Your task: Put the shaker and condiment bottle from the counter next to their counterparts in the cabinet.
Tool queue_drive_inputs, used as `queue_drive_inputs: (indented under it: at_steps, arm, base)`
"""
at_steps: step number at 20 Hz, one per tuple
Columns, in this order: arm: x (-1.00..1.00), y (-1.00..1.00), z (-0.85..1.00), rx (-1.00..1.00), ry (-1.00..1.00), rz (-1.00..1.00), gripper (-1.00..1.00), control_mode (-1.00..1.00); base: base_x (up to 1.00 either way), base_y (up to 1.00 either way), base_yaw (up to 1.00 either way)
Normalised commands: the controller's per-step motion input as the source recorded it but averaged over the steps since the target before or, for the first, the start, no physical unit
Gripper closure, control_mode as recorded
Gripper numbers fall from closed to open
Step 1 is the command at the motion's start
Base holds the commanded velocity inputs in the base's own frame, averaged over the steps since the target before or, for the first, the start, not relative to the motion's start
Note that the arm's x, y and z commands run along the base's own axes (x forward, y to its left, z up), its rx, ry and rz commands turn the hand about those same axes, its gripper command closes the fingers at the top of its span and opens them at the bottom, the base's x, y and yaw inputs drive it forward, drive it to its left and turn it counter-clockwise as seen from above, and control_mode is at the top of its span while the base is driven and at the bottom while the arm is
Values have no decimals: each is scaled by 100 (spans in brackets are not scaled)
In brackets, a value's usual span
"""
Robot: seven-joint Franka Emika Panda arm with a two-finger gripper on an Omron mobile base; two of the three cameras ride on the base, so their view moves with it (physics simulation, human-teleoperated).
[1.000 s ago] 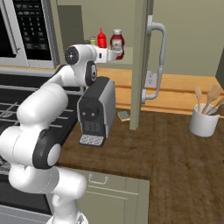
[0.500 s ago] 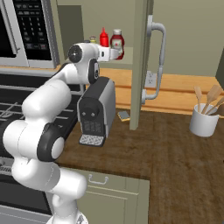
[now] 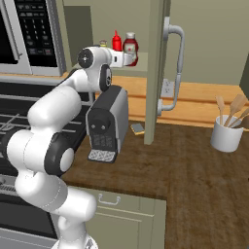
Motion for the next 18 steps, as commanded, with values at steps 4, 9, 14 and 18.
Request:
queue_drive_inputs:
  at_steps: [4,9,14,18]
  arm:
    - [19,-1,-17,0,0,0,100,-100]
    - [16,-2,-16,0,0,0,100,-100]
    - [11,-2,-17,0,0,0,-100,-100]
    - [4,-4,-21,0,0,0,-100,-100]
  base:
    - [0,0,0]
    - [0,0,0]
    - [0,0,0]
    - [0,0,0]
